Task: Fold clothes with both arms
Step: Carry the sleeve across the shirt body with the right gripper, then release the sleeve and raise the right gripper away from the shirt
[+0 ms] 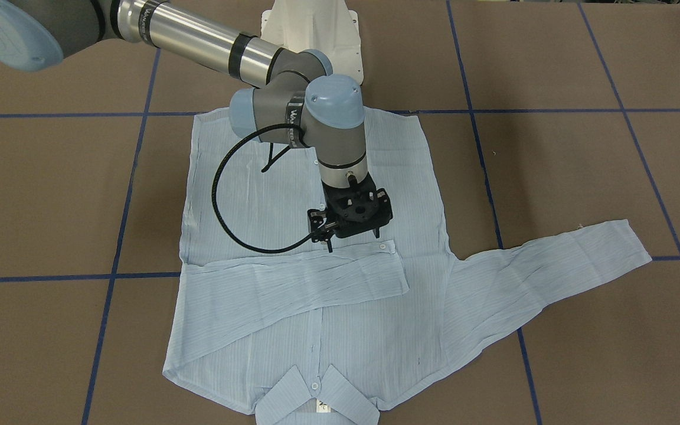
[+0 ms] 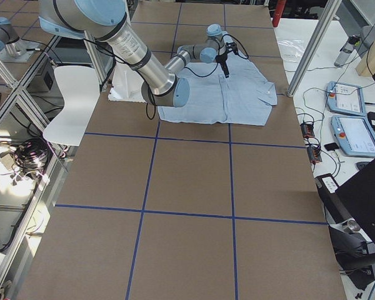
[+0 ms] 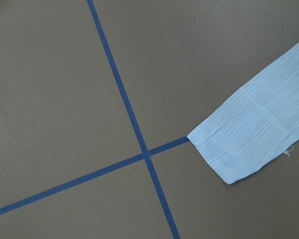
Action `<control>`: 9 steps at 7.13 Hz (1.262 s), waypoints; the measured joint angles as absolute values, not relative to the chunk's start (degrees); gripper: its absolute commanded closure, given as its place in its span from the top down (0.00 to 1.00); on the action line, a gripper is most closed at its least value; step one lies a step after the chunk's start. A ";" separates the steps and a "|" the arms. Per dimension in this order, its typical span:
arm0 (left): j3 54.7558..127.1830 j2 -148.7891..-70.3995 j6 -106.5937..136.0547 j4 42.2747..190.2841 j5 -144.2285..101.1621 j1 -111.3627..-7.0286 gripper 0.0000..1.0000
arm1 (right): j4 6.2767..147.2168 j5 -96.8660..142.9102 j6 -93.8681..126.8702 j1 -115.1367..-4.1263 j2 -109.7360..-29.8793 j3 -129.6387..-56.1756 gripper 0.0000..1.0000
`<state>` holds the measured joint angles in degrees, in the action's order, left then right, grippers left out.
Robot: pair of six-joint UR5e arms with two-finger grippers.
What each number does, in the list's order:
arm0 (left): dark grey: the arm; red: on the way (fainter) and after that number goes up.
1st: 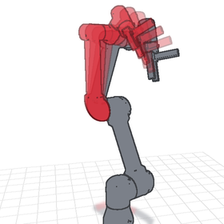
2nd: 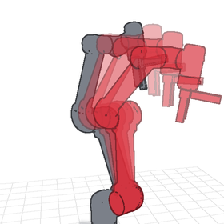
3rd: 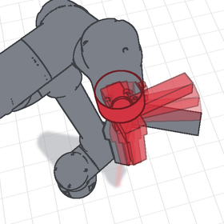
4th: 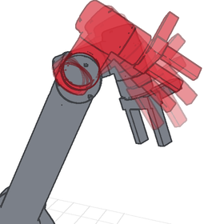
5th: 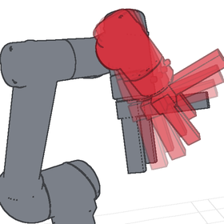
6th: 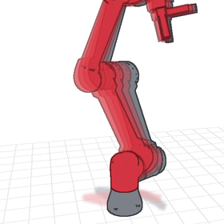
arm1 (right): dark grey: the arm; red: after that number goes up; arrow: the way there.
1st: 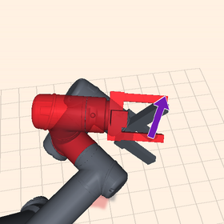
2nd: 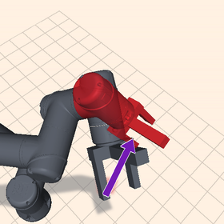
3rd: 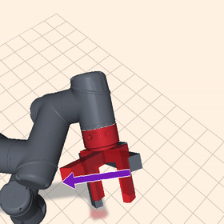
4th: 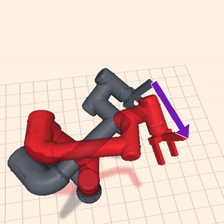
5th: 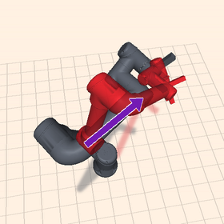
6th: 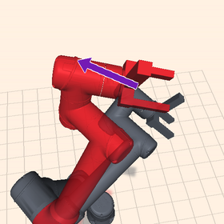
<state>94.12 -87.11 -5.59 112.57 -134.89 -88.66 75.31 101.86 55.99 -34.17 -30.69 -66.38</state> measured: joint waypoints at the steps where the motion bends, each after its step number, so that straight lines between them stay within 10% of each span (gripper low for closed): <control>1: 93.27 -87.41 -5.51 113.65 -134.90 -88.26 1.00 | 79.85 107.36 55.61 -38.20 -32.98 -69.47 1.00; 9: 72.21 -92.21 28.89 145.79 -130.81 -77.94 1.00 | 85.48 126.98 25.01 -64.34 -67.38 -93.55 1.00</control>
<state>72.21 -92.21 28.89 145.79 -130.81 -77.94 85.48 126.98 25.01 -64.34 -67.38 -93.55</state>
